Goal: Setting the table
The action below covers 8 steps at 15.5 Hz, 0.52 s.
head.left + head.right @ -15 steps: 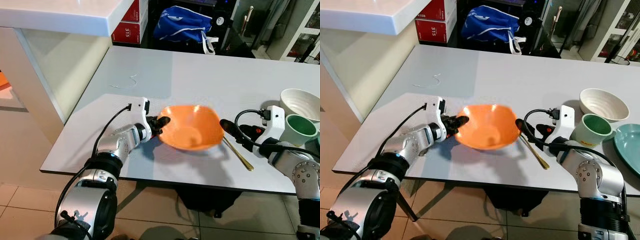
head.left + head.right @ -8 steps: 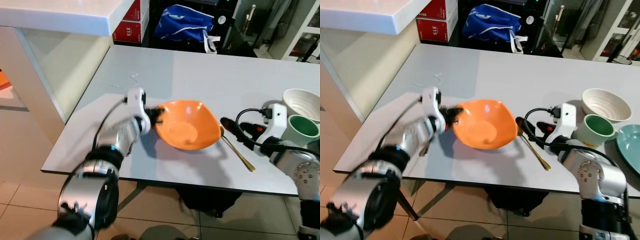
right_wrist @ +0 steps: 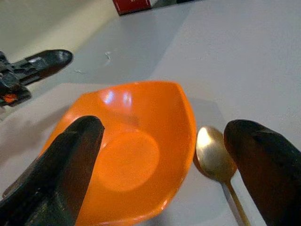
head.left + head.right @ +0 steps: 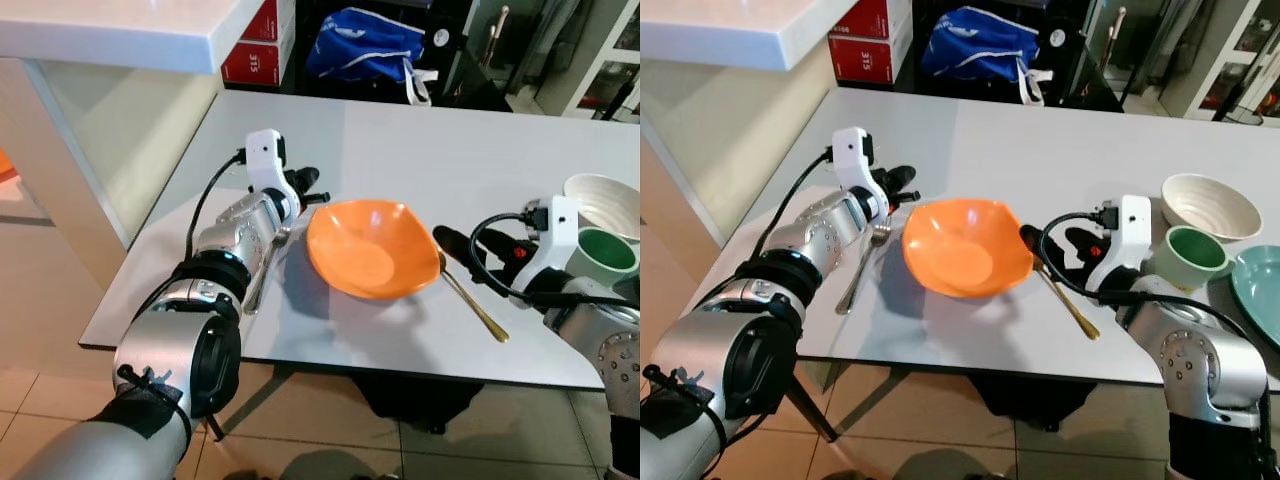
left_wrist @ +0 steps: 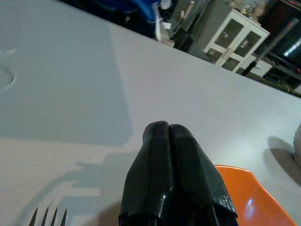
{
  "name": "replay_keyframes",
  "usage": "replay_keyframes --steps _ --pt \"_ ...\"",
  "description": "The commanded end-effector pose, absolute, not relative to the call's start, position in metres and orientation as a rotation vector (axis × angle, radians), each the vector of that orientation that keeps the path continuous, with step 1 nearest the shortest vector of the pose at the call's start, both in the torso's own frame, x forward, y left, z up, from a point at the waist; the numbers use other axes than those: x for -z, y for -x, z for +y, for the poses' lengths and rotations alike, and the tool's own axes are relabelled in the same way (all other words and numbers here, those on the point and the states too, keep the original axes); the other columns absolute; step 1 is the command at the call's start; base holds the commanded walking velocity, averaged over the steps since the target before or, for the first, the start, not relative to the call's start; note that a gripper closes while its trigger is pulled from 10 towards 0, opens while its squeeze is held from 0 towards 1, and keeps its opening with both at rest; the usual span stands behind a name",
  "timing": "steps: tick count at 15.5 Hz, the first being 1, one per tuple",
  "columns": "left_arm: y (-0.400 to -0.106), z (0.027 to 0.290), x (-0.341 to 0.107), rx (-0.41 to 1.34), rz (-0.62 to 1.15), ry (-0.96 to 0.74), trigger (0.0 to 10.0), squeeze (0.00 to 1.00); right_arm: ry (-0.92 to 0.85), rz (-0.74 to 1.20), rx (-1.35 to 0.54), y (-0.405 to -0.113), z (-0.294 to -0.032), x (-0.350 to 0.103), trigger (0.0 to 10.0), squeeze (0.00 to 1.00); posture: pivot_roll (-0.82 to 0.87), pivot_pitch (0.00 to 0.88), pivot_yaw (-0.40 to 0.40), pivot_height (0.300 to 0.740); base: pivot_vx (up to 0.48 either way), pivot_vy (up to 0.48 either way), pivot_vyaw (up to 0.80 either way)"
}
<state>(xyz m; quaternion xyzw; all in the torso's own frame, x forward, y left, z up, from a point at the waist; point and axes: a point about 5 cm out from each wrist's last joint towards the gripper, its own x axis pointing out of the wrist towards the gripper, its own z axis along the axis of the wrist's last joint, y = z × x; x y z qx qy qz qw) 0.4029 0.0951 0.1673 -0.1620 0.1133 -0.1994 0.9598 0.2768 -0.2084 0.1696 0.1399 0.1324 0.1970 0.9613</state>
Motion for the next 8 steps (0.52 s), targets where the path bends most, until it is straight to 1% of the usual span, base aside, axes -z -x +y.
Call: replay_keyframes --steps 1,2,3,4,5,6,7,8 --pt "-0.405 0.092 -0.181 0.466 0.167 0.219 0.0 0.00 -0.238 0.259 -0.385 -0.278 -0.209 -0.174 10.0 1.00 -0.15 0.000 -0.028 0.740 0.000 0.000 0.00" --pt "-0.405 0.096 -0.182 0.492 0.135 0.081 5.7 0.00 -0.195 0.267 -0.347 -0.281 -0.211 -0.173 10.0 1.00 -0.15 0.000 -0.033 0.740 0.000 0.000 0.00" --pt "-0.405 0.097 -0.183 0.498 0.121 0.055 10.0 0.00 -0.186 0.266 -0.345 -0.282 -0.211 -0.173 10.0 1.00 -0.14 0.000 -0.036 0.740 0.000 0.000 0.00" --pt "-0.403 0.104 -0.185 0.522 0.077 0.011 10.0 0.00 -0.163 0.261 -0.358 -0.282 -0.211 -0.175 10.0 0.33 -0.13 0.000 -0.039 0.740 0.000 0.000 0.00" --pt "-0.401 0.110 -0.188 0.541 0.037 -0.019 10.0 0.00 -0.132 0.252 -0.381 -0.280 -0.211 -0.177 10.0 0.00 -0.13 0.000 -0.040 0.740 0.000 0.000 0.00" --pt "-0.393 0.123 -0.193 0.602 -0.030 -0.054 10.0 0.00 -0.053 0.232 -0.457 -0.271 -0.210 -0.182 10.0 0.00 -0.12 0.000 -0.040 0.740 0.000 0.000 0.00" --pt "-0.371 0.136 -0.195 0.746 -0.087 -0.104 10.0 0.00 0.059 0.260 -0.602 -0.252 -0.212 -0.184 10.0 0.00 -0.12 0.000 -0.041 0.740 0.000 0.000 0.00" --pt "-0.362 0.141 -0.194 0.789 -0.091 -0.127 10.0 0.00 0.080 0.287 -0.659 -0.245 -0.212 -0.183 10.0 0.00 -0.12 0.000 -0.042 0.740 0.000 0.000 0.00"
